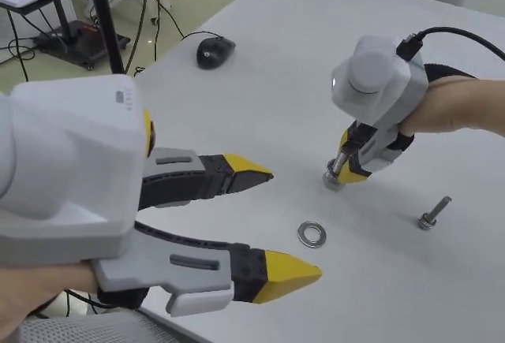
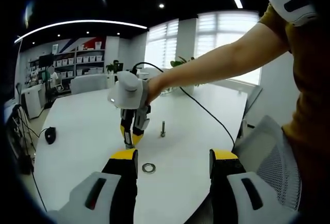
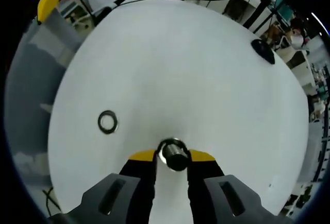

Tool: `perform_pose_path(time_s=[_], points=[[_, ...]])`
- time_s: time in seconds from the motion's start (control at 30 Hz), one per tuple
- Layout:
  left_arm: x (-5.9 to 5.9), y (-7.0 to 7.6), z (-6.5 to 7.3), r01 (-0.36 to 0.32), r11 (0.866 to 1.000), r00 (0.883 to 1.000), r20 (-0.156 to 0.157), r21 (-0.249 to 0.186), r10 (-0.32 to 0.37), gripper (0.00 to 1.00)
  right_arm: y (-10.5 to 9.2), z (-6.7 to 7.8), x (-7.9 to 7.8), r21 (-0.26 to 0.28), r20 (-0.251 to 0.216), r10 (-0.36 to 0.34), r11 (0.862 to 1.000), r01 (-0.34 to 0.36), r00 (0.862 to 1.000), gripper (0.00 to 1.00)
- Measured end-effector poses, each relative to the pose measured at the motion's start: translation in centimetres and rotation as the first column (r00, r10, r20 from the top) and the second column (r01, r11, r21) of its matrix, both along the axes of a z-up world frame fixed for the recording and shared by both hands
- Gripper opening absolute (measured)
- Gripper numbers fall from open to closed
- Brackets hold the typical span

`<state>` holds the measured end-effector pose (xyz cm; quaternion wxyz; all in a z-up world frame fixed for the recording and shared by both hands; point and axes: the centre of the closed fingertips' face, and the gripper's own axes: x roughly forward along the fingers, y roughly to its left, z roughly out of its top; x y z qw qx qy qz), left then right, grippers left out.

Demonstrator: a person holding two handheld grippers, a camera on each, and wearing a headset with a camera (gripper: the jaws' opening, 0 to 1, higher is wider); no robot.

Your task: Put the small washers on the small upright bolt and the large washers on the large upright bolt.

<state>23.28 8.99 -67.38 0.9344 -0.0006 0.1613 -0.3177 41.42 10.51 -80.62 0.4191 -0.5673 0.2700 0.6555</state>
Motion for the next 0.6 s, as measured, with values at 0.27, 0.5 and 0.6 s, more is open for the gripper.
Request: perform_pose_path(time_s=[0.27, 0.5, 0.6], points=[[0.1, 0.0, -0.3, -0.003, 1.000, 1.000, -0.007, -0.004, 0.003, 0.55, -0.5, -0.9, -0.1, -0.010, -0.022, -0.003, 1.000, 0.002, 1.000, 0.23], [0.3, -0.4, -0.3, -0.004, 1.000, 1.000, -0.010, -0.004, 0.004, 0.55, -1.1, -0.9, -0.1, 0.014, -0.037, -0.013, 1.000, 0.014, 0.999, 0.25], [0.3, -0.7, -0.3, -0.001, 1.000, 1.000, -0.011, 0.001, 0.001, 0.55, -1.8, -0.7, -0.1, 0.012, -0.031, -0.020, 1.000, 0.020, 0.999, 0.25]])
